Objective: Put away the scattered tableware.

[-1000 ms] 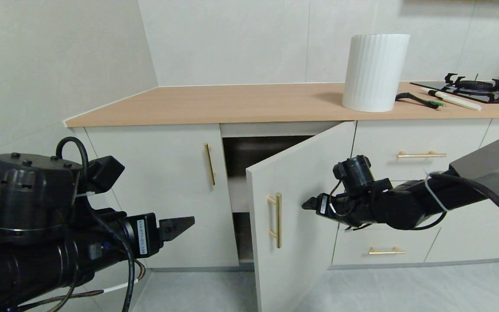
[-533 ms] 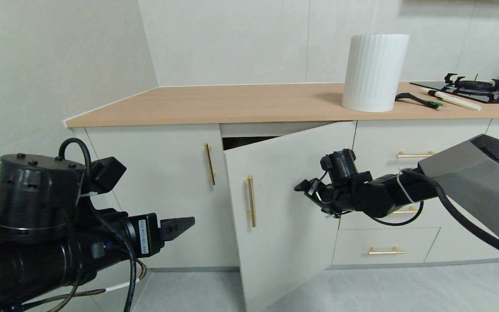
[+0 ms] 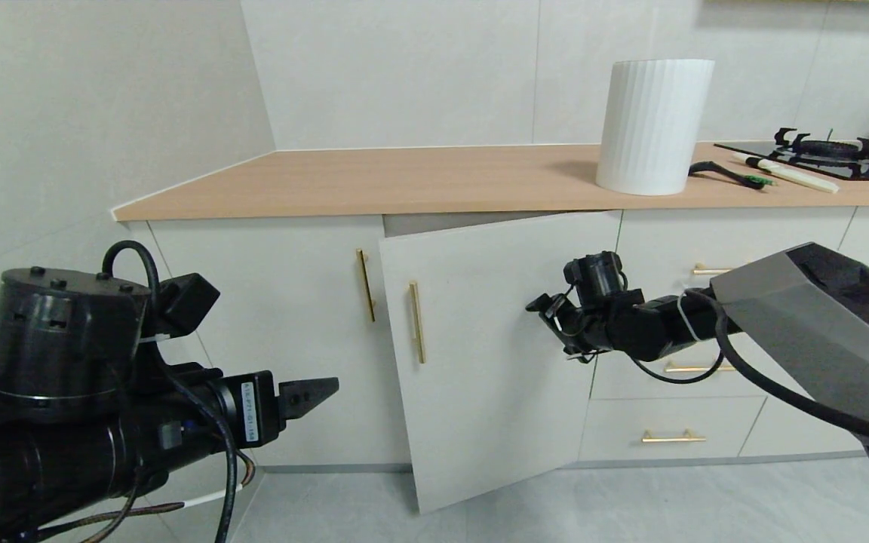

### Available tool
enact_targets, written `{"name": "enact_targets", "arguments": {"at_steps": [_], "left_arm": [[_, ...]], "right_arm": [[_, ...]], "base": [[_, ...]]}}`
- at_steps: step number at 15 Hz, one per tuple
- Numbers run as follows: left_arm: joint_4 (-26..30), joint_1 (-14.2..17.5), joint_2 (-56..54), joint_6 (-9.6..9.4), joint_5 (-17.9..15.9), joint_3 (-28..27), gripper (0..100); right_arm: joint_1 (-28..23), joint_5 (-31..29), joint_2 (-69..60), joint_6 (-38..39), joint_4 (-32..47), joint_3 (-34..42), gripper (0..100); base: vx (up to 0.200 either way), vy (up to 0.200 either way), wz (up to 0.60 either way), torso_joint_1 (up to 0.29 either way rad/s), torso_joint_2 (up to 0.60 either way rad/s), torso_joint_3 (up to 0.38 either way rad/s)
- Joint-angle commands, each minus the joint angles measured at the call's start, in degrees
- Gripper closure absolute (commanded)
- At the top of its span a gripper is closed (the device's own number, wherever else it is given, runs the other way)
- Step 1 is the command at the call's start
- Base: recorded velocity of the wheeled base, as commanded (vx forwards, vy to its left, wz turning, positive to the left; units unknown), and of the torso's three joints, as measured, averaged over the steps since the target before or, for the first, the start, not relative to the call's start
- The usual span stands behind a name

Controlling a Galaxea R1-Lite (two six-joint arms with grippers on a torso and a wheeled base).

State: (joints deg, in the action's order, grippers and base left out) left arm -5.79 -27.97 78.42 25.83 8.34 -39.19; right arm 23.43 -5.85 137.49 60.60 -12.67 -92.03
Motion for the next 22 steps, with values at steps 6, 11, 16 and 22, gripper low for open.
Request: {"name": "enact_targets", "arguments": {"at_steps": [6,11,16,22], "left_arm": [[-0.1,-0.07,0.15,0.01,0.01,-0.01,0],[-0.1,-0.07,0.59,0.1,0.01,-0.01,0],[-0.1,-0.07,0.86,0.1,0.01,0.08,0],[-0.27,0.02,0.15,0.18,0.36,-0.01,0]], "right_arm": [[-1.02,-4.17,7.27,0.13,1.06,-8.17,0],[-1.55,-8.3,10.96,0.22,6.87,-15.82,0],[-2.51,-8.3,10.87,0.13,7.39,-16.43,0],[-1.11,-1.44,-3.98,-0.66,9.59,-1.4,0]], "base": [[0.0,0.0,0.0,0.0,0.0,0.0],[0.0,0.0,0.0,0.0,0.0,0.0],[0.0,0.0,0.0,0.0,0.0,0.0],[0.0,0.0,0.0,0.0,0.0,0.0]]}}
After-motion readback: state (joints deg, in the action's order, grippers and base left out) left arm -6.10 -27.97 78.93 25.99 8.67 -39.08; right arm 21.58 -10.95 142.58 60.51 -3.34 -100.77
